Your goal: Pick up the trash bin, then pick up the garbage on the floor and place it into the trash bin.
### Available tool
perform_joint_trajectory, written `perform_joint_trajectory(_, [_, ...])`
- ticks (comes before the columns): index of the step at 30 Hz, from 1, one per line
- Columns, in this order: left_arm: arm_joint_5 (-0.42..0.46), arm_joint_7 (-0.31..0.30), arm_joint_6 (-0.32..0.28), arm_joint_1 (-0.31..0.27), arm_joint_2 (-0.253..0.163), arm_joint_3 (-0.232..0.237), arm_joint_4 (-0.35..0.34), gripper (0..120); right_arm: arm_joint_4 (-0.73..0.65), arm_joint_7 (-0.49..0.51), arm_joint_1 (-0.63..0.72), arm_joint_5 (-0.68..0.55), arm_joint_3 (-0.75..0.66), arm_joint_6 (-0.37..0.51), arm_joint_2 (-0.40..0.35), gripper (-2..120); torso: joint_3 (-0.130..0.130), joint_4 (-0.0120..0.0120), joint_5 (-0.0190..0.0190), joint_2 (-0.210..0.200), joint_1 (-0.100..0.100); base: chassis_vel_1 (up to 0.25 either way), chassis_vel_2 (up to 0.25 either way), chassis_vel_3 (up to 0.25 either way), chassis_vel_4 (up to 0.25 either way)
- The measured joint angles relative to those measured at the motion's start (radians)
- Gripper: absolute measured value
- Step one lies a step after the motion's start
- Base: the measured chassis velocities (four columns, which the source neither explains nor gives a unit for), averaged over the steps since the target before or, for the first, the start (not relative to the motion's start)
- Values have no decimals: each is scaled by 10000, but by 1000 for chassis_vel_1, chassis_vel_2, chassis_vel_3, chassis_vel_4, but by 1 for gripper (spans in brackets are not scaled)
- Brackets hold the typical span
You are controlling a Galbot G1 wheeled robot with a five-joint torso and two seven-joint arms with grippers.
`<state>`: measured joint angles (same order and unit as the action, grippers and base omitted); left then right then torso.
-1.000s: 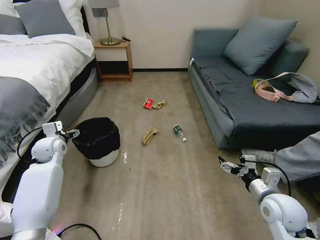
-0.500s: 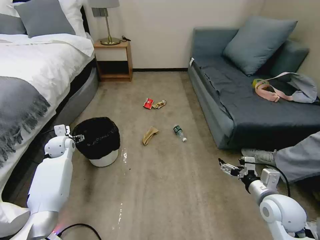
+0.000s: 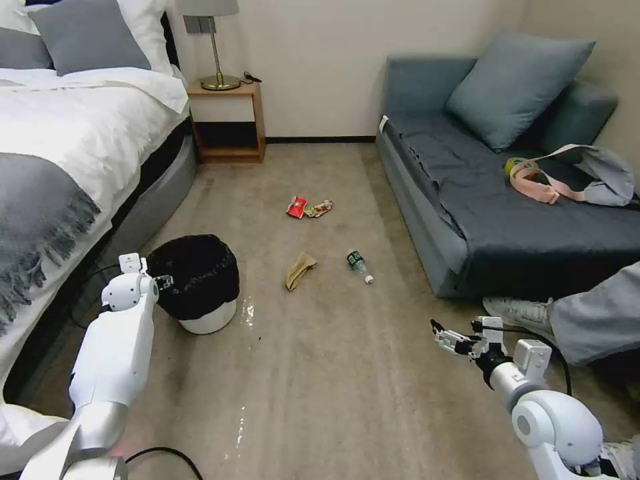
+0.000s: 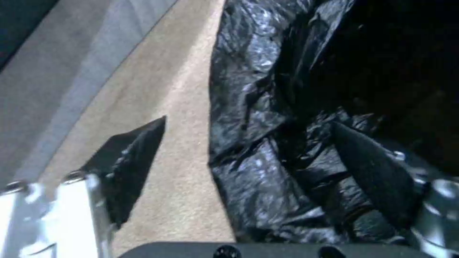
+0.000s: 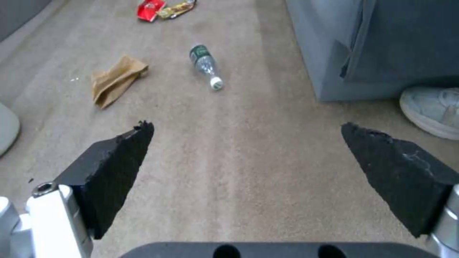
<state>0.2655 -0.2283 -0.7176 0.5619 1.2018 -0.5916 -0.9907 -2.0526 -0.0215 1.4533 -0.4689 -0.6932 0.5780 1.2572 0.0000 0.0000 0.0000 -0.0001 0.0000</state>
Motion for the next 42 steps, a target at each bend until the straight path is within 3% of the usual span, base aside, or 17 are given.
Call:
perform_joint_trajectory(9, [-76,99,-40,-9,10,25,-3,58,-116,13,-19,-30,91,14,1,100,0,0,0,0,0,0,0,0,0])
perform_joint_trajectory(20, [-60,139,-21,90,-23,-97,-128,14,-159,151,-143,-613,213,413,-62,100,-1,-1,-1,0,0,0,0,0,0])
perform_joint_trajectory(26, [-40,152,13,229,-57,-196,-365,11,-99,152,-148,-616,232,425,-77,100,-1,-3,1,0,0,0,0,0,0])
perform_joint_trajectory(30, [13,145,9,500,-120,-302,-868,10,-81,152,-134,-612,291,435,-35,100,-1,1,-2,0,-1,0,0,0,0])
perform_joint_trajectory(34, [38,115,-108,1391,-207,-524,-2742,5,-107,158,-54,-558,451,436,78,100,-1,1,-1,0,0,0,0,0,0])
perform_joint_trajectory(35, [38,115,-108,1391,-207,-524,-2742,5,-107,158,-54,-558,451,436,78,100,-1,1,-1,0,0,0,0,0,0])
perform_joint_trajectory(38, [-255,109,-58,2177,-249,-704,-4215,5,-158,159,-20,-521,539,419,153,100,-1,4,2,1,0,0,0,0,0])
perform_joint_trajectory(42, [-299,134,-67,2663,-277,-839,-5025,5,-176,159,-18,-497,578,402,188,100,-1,3,-1,0,0,0,0,0,0])
